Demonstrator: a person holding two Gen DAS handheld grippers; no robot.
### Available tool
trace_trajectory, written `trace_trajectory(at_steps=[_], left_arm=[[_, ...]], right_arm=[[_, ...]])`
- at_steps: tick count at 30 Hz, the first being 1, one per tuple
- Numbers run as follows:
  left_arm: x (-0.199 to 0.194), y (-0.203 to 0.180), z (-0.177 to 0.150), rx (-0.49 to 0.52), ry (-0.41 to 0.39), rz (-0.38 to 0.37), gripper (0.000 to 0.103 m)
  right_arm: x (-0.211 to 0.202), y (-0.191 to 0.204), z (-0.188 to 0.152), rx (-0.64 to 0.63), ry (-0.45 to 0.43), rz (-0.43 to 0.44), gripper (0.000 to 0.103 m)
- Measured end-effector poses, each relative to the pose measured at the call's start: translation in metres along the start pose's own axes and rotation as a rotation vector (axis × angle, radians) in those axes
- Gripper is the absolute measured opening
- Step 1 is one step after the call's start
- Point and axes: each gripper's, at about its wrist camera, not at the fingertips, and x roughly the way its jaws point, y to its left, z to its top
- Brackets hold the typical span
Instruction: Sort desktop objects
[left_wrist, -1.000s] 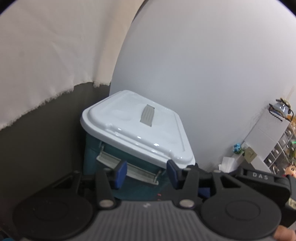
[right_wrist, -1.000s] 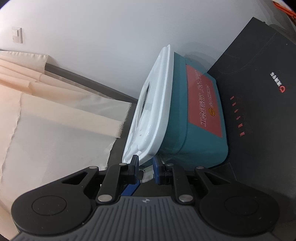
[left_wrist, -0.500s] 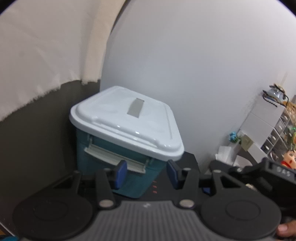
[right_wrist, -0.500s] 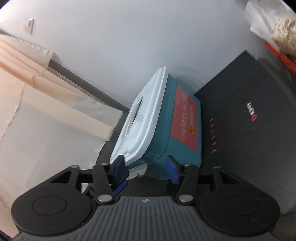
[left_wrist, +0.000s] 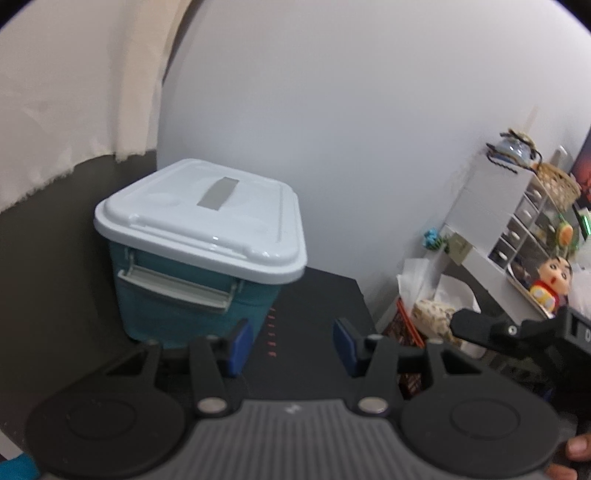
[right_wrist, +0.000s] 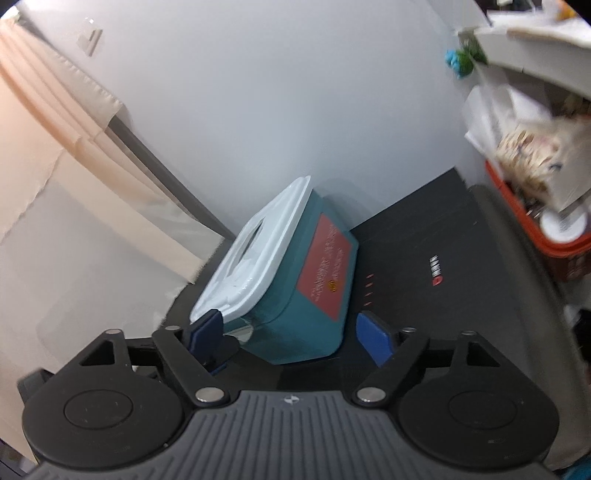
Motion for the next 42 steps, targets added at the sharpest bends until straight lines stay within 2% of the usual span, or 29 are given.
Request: trace_trajectory(at_steps=[5,10,14,18,21,31,42], left_arm=[[-0.006,-0.001,-0.003,0.013,0.023,-0.003,0.052],[0.023,-0.023,-0.008,0.046,0.039,-0.004,0.053],[0.018,-0.026,-0.012,0.064,0.05,-0.007,0.053],[-0.028,-0.004,-0.018,0.08,0.067,-0.007,0.053],[-0.042,0.001,-0.021,0.09,0.076,-0.003,0.053],[-0.038,-0.001,-0.031,0.075,0.119,0.012,0.054],[-0.036,0.009,-0.038,0.05,0.172,0.033,0.054]], right_arm=[[-0.019,0.006,-0.008,-0.115,-0.011,-0.049,0.089],[-0.032,0.01,-0.019,-0.181,-0.009,-0.064,0.089],[-0.039,0.016,-0.028,-0.282,-0.012,-0.109,0.089],[-0.045,0.013,-0.039,-0.345,-0.004,-0.128,0.09],[-0.046,0.01,-0.044,-0.346,0.008,-0.155,0.09],[-0.055,-0.001,-0.07,-0.393,0.016,-0.253,0.095],[-0.051,-0.004,-0.078,-0.37,0.032,-0.289,0.095]])
